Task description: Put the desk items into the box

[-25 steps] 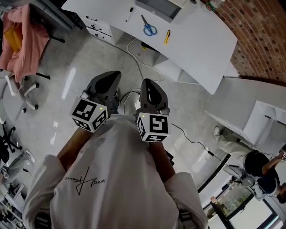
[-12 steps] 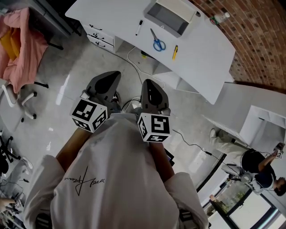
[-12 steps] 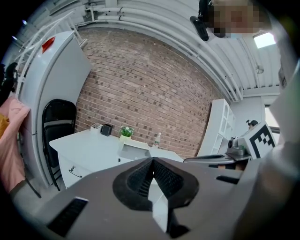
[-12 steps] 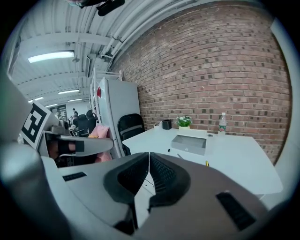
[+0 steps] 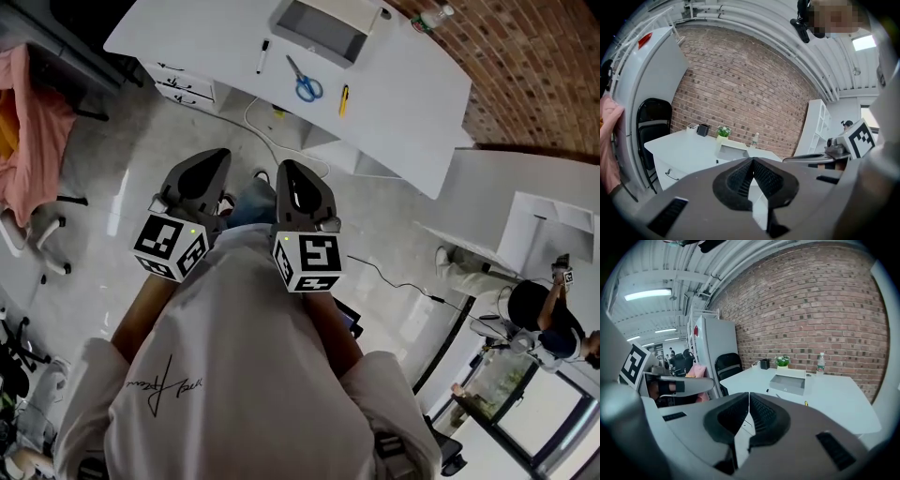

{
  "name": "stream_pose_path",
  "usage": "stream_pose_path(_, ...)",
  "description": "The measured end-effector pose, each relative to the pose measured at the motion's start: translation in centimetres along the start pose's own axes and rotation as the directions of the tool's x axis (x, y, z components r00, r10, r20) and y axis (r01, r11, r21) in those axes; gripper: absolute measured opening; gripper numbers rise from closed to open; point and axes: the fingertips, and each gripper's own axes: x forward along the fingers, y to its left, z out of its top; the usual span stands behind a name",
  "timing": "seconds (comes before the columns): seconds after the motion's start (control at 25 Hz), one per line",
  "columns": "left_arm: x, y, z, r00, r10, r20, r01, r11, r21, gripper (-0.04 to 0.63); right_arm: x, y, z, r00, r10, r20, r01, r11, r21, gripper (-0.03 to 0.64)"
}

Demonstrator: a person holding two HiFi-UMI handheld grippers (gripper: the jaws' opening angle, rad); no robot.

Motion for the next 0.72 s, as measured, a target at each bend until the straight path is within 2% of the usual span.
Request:
stream_pose_path(0.36, 3.4, -0.2, 1.0, 0.999, -0.049, -0.014, 0.050, 0.999, 0.022, 0.005, 1.3, -2.5, 0.9, 0.999, -0.039, 0.019, 0.039, 0.999, 0.021, 0.025)
stream_pose_path(0.72, 8.8, 0.3, 2.3, 0.993, -0.093, -0.067, 0.096, 0.995, 0.042, 0.005, 4.6, -6.7, 1.7, 0.997, -0.080, 0.012, 0.079, 0.994, 0.079, 0.025)
